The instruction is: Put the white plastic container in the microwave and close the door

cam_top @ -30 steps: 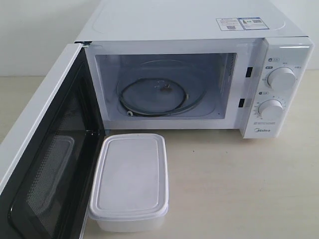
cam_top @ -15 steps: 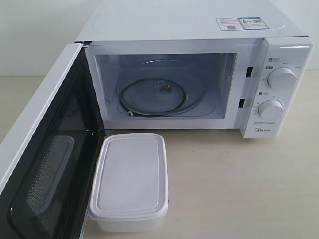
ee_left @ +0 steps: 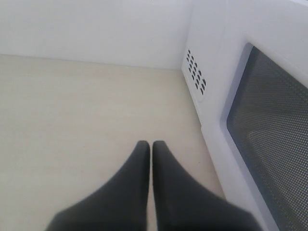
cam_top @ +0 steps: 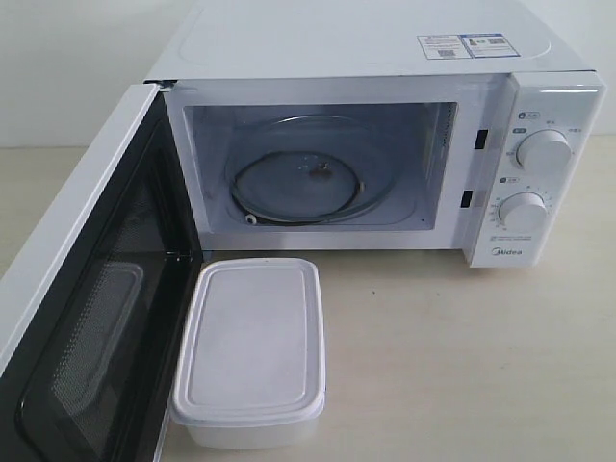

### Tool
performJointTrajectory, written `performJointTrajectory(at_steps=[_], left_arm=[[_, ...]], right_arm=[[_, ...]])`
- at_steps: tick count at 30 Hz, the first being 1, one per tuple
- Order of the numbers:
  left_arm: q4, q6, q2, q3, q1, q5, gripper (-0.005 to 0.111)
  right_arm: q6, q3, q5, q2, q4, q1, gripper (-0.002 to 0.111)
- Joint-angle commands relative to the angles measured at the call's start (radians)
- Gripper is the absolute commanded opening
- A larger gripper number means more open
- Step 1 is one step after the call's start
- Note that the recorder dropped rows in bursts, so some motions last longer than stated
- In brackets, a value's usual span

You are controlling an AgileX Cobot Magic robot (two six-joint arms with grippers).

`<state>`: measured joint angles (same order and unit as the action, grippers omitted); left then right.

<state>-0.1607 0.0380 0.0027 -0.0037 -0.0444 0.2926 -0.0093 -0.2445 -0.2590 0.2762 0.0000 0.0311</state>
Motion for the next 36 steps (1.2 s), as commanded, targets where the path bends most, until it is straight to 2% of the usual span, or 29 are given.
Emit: performJointTrajectory(at_steps=[1, 13, 23, 29, 32, 36], left_arm=[[0.002, -0.005, -0.003, 0.004, 0.004, 0.003, 0.004], [0.002, -0.005, -0.003, 0.004, 0.004, 0.003, 0.004], [0.002, -0.005, -0.003, 0.004, 0.004, 0.003, 0.004], [0.002, -0.005, -0.003, 0.004, 0.004, 0.003, 0.004], [0.002, -0.005, -0.003, 0.004, 0.004, 0.003, 0.004], [0.002, -0.005, -0.003, 0.004, 0.004, 0.003, 0.004]], right_arm=[[0.026, -0.027, 0.007, 0.153, -0.006, 0.004, 0.000], [0.030, -0.027, -0.114, 0.223, -0.006, 0.004, 0.000], [0.116, -0.027, -0.099, 0.261, -0.006, 0.004, 0.000], [0.219, -0.023, -0.031, 0.449, -0.012, 0.004, 0.000], [0.214, -0.023, -0.100, 0.601, -0.123, 0.004, 0.000], [0.268, -0.023, -0.383, 0.795, -0.399, 0.004, 0.000]])
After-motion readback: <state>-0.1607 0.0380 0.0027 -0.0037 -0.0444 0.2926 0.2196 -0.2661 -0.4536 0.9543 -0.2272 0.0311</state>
